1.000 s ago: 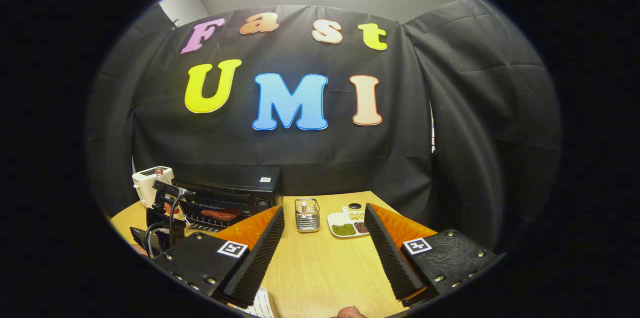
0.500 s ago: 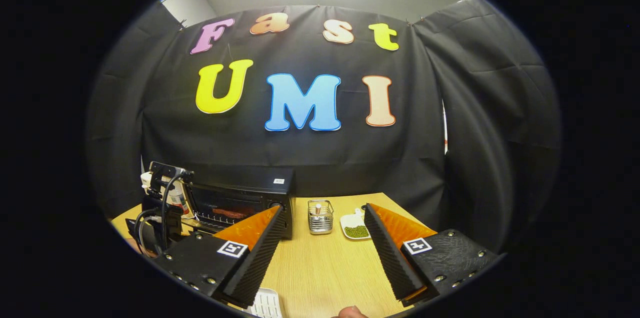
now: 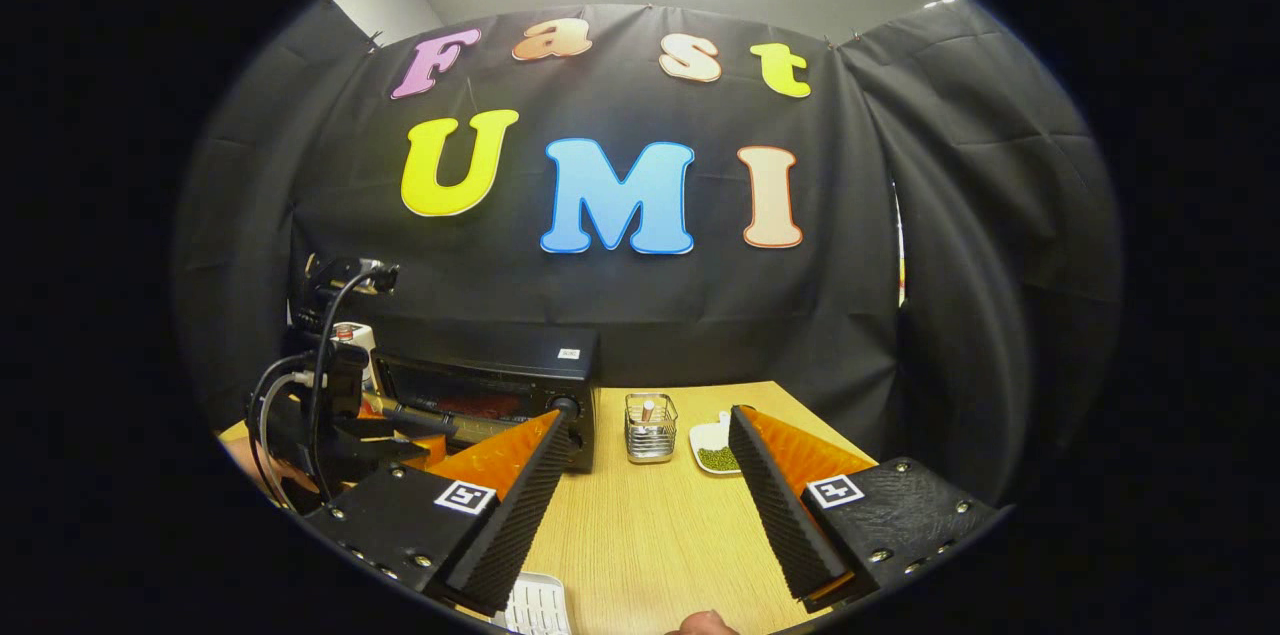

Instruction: Open the electric oven with the left hand, put the food in, and close the electric oven.

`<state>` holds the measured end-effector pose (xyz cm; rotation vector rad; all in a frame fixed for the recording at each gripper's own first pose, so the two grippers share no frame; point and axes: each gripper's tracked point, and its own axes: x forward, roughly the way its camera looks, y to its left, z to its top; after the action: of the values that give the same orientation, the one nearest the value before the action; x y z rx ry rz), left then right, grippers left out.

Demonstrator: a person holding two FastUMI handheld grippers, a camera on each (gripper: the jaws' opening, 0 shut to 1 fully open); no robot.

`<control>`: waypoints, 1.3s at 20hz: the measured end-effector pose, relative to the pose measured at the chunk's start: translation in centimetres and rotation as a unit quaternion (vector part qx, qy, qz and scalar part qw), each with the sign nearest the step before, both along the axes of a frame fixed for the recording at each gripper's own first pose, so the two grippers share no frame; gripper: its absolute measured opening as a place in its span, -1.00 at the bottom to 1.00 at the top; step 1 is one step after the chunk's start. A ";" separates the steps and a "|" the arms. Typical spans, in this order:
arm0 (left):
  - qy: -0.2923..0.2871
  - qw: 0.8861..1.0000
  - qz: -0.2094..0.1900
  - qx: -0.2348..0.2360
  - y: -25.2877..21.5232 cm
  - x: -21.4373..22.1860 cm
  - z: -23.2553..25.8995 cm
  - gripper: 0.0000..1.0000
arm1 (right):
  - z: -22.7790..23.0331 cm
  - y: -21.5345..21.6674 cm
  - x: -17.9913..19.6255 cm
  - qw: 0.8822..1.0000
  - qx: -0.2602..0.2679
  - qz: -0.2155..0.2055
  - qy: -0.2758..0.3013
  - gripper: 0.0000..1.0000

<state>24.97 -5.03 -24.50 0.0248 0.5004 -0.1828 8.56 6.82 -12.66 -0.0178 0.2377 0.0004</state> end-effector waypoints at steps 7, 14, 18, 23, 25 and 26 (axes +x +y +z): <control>-0.058 0.998 0.002 -0.009 0.1 4.1 3.2 1.00 | 0.2 -0.2 0.0 1.000 0.001 -0.012 -0.002 0.94; -0.163 0.986 -0.004 -0.037 -1.1 -0.2 13.9 0.87 | 3.0 -1.8 0.0 0.999 0.012 -0.010 -0.030 0.94; -0.197 0.978 0.025 -0.059 -1.5 -5.6 19.2 0.85 | 5.9 -3.0 -0.6 0.998 0.019 0.017 -0.052 0.95; -0.217 0.973 0.058 -0.042 -1.7 -12.4 22.6 1.00 | 7.6 -5.9 -2.6 0.997 0.012 0.035 -0.071 0.94; -0.224 0.972 0.070 -0.030 -1.8 -15.0 23.5 1.00 | 7.8 -6.9 -3.6 0.996 0.003 0.044 -0.071 0.95; -0.226 0.971 0.075 -0.029 -2.0 -16.4 23.9 1.00 | 8.1 -7.3 -4.1 0.996 0.003 0.049 -0.074 0.95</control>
<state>8.59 -7.03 -0.60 -0.0277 0.0402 -0.0389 4.49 -0.45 -4.55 -0.0236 0.0880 0.0964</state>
